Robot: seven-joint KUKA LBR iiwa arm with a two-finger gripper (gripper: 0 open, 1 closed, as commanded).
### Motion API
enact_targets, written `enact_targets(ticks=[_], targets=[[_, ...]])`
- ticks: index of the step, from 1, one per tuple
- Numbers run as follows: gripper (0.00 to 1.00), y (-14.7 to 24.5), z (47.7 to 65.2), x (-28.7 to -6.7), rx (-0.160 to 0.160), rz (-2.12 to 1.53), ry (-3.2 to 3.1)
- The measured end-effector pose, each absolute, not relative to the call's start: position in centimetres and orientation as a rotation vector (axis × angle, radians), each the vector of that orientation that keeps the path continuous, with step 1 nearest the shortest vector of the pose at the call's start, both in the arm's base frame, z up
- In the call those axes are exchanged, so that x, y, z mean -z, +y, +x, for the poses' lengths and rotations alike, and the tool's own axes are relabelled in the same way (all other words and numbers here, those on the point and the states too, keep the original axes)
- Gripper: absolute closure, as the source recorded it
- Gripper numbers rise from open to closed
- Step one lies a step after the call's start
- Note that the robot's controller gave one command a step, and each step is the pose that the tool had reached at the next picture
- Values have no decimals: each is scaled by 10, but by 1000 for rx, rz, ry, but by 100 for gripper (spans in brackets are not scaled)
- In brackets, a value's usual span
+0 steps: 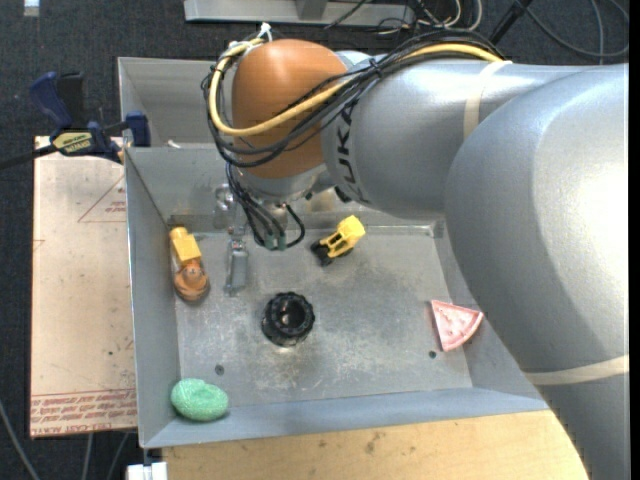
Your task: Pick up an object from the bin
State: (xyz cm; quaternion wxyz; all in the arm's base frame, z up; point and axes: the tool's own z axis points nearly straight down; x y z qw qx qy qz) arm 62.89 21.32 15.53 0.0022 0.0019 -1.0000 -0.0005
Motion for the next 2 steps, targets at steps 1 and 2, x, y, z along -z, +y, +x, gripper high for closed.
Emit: enact_targets(ticks=[1, 2], targets=[[0, 212, 630, -160, 3, 1, -3143], [0, 241, 640, -100, 7, -124, -3146]])
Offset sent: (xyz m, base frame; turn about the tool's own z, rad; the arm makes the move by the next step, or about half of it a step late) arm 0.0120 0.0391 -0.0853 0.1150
